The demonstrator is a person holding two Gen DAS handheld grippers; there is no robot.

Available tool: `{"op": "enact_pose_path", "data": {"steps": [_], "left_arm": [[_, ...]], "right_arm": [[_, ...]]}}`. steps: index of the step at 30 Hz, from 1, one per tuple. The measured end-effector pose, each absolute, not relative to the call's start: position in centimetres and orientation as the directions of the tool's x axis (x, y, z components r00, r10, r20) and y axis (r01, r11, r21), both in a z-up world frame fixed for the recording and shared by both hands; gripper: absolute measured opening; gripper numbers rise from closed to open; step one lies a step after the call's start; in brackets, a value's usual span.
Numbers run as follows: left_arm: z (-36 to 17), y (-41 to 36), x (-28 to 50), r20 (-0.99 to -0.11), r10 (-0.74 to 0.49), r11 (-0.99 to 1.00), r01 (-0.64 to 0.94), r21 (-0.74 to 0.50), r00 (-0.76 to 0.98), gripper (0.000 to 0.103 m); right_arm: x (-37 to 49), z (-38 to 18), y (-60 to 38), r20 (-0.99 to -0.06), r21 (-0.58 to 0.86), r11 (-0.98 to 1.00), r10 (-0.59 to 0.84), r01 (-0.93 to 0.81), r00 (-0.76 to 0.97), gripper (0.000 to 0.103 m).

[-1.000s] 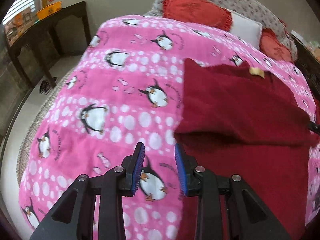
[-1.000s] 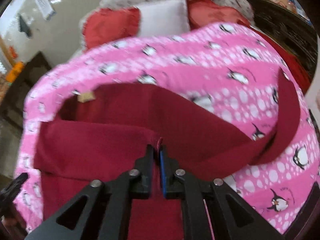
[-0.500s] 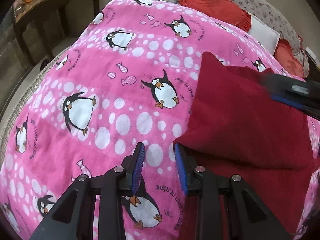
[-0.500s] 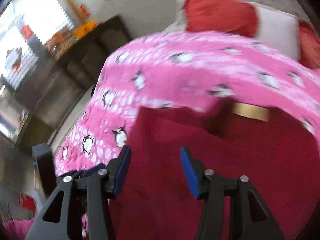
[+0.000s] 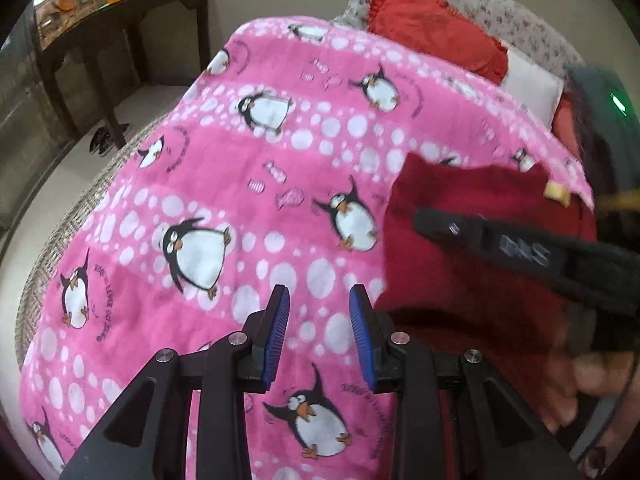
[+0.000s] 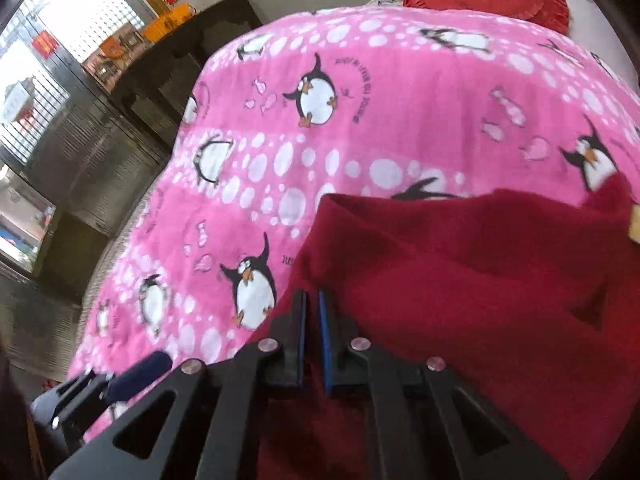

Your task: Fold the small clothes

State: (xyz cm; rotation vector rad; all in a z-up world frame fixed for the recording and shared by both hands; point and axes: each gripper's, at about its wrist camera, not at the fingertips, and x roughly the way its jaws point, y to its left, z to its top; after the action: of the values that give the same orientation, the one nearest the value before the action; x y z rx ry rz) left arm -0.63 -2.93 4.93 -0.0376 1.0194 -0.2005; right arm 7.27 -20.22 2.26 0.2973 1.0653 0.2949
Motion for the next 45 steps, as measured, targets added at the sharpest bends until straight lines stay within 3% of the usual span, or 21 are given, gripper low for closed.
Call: {"op": "enact_pose_path", "data": {"steps": [1,3,5,13,20,23,27,32,34,36,40,45], "left_arm": [[5.3,-3.1,-0.7,-0.836,-0.188,0.98,0.155,-0.126,0.515,0.011],[5.8,-3.8,-0.7,-0.83,-0.197,0.977,0.174,-0.122,0.522,0.011],[5.9,-4.6,-1.0,-0.826,-0.2,0.975,0.187,-0.117,0.527,0.011],[5.3,-6.7,-0.3,-0.835,-0.18,0.976,0.201,-0.085,0.52,0.011],[6.2,-6.2,-0.8,-0.827,-0.183,0.976,0.2,-0.087,0.532,0.011],[6.6,-5.2,-0.9,-0.829,-0.194,0.976,0.192,-0.108,0.525,0.011],[6.4,-3.2,-0.7,-0.836,-0.141,0.986,0.147,-0.073,0.531,0.011],[6.6,-0.8,-0.5,-0.839,-0.101,0.993,0.107,-0.051,0.535,0.011],[7.1,-0.2,-0.5,-0.833,-0.095,0.994,0.102,-0.047,0.544,0.011],[7.4,0.1,-0.5,-0.83,-0.095,0.994,0.103,-0.046,0.549,0.011],[8.1,0.2,-0.5,-0.816,-0.106,0.993,0.108,-0.054,0.568,0.011],[7.5,-1.8,0.2,-0.823,-0.133,0.989,0.127,-0.074,0.552,0.011]], "right_arm": [[6.5,3.1,-20.8,-0.806,0.383,0.919,0.382,-0.093,0.452,0.017],[5.0,4.7,-21.5,-0.798,0.38,0.92,0.38,-0.099,0.467,0.038],[2.2,6.6,-23.2,-0.781,0.356,0.929,0.356,-0.102,0.512,0.045],[-6.1,7.8,-32.4,-0.83,0.14,0.987,0.076,0.073,0.553,0.046],[-9.7,7.4,-38.1,-0.829,0.181,0.963,0.039,0.2,0.559,0.046],[-9.2,7.4,-36.3,-0.817,0.233,0.961,0.111,0.148,0.566,0.046],[-7.0,7.3,-29.2,-0.795,0.263,0.963,0.252,-0.06,0.552,0.046],[-4.4,6.5,-19.9,-0.786,0.138,0.952,0.273,-0.272,0.555,0.045],[-2.9,5.9,-17.7,-0.777,0.064,0.955,0.23,-0.289,0.587,0.039],[-1.5,5.1,-16.9,-0.774,0.034,0.955,0.212,-0.295,0.597,0.004],[-1.2,5.1,-17.0,-0.79,0.165,0.944,0.3,-0.285,0.535,0.004],[-1.7,3.1,-17.0,-0.816,0.205,0.942,0.315,-0.266,0.485,0.004]]}}
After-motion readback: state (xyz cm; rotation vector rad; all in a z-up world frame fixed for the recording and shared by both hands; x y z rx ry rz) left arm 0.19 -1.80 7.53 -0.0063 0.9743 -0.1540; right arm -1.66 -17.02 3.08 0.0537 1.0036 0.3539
